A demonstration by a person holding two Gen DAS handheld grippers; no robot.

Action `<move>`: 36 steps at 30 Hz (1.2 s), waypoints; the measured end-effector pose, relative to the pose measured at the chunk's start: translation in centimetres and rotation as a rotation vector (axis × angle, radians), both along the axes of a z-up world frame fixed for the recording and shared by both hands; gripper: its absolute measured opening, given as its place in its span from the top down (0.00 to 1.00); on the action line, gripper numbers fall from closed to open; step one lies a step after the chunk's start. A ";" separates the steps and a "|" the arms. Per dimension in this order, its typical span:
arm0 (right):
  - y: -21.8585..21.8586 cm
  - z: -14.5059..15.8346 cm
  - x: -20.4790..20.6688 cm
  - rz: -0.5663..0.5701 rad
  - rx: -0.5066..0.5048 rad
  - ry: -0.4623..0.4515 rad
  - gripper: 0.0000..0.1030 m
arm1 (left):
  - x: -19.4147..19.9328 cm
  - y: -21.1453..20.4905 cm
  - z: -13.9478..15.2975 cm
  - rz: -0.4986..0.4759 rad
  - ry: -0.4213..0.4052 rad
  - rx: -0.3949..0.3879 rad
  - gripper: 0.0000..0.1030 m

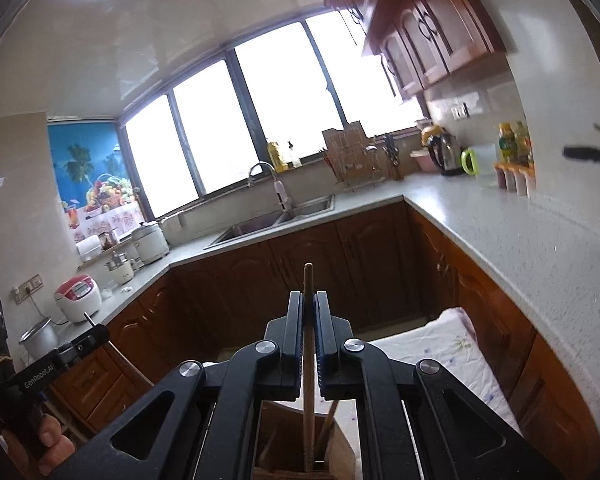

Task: Organize utensils
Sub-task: 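Carry both chopsticks up and insert them into the wooden holder, then open both tools and pull them back from the holder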

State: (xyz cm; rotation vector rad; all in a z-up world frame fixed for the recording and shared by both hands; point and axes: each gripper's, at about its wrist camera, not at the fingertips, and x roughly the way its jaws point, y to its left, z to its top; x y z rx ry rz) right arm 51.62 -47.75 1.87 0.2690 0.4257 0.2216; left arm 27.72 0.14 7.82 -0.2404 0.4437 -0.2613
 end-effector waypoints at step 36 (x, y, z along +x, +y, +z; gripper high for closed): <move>-0.2 -8.0 1.3 0.016 0.023 0.165 0.60 | 4.1 -1.0 -8.0 0.009 0.162 0.011 0.65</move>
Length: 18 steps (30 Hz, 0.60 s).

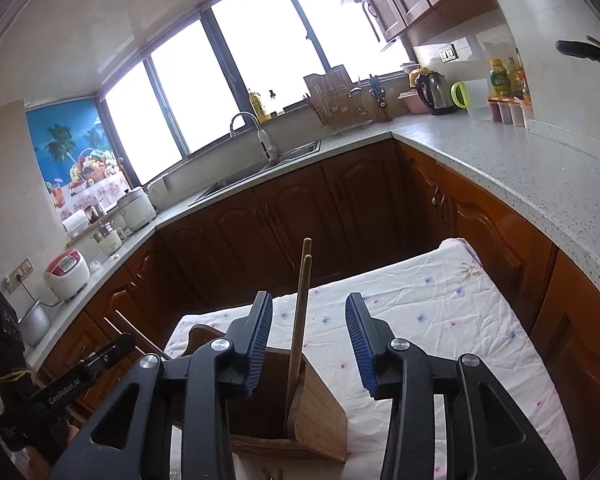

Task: Organize utensils
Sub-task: 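Open both tools and pull them back from the holder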

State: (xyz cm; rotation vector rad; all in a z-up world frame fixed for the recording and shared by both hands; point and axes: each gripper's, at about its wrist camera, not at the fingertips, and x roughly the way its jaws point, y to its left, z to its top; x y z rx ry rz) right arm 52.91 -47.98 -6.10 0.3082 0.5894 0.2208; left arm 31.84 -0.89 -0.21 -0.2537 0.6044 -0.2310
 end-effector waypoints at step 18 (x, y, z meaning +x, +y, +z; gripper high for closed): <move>-1.0 0.4 -8.2 0.044 0.011 -0.028 0.12 | -9.6 2.3 -0.9 -0.015 0.058 0.027 0.03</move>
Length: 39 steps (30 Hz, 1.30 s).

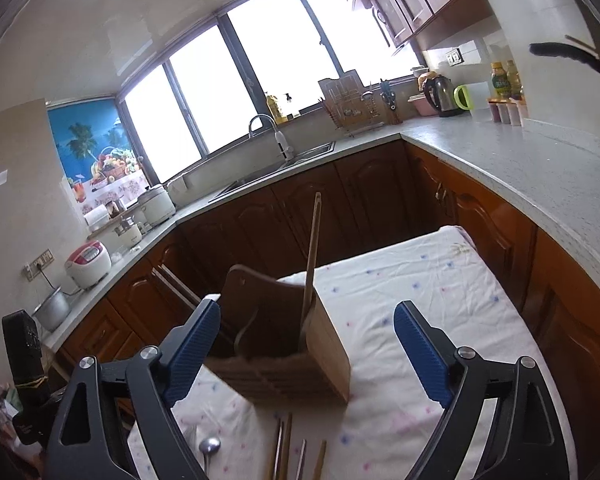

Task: Organize utensils
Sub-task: 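Open both tools and pull them back from the holder, then grasp the steel spoon with the left tool while the right tool grasps a wooden chopstick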

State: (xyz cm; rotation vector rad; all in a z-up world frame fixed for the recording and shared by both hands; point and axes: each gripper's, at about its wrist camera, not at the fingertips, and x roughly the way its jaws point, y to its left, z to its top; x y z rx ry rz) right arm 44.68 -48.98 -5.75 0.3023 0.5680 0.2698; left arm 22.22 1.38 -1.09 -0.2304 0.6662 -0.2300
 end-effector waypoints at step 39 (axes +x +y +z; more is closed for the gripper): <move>1.3 -6.5 -7.3 0.039 -0.112 0.208 0.38 | -5.7 -0.4 -3.7 -0.081 0.188 0.079 0.31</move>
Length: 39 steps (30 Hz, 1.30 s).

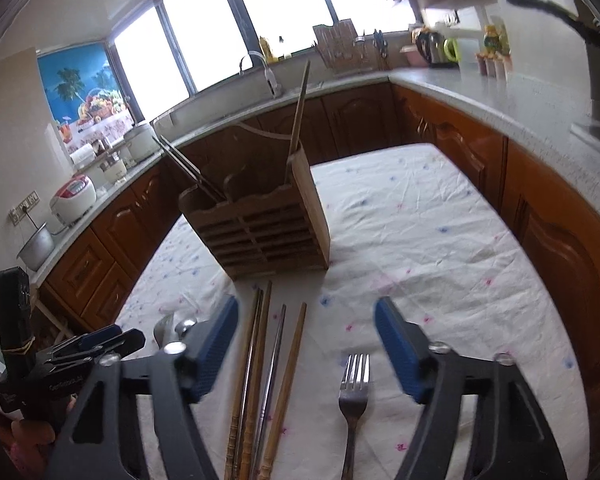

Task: Organize utensils
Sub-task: 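Grasp the steel spoon with the left tool while the right tool grasps a wooden chopstick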

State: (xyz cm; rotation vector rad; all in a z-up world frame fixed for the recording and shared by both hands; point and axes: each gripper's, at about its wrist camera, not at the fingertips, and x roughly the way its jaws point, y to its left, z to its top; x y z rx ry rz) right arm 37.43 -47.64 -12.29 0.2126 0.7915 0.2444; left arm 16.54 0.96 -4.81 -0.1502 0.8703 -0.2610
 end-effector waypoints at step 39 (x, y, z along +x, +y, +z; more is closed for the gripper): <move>6.5 -8.8 7.8 0.149 -0.239 0.235 0.89 | 8.0 -2.9 -7.0 -0.024 0.164 0.068 0.94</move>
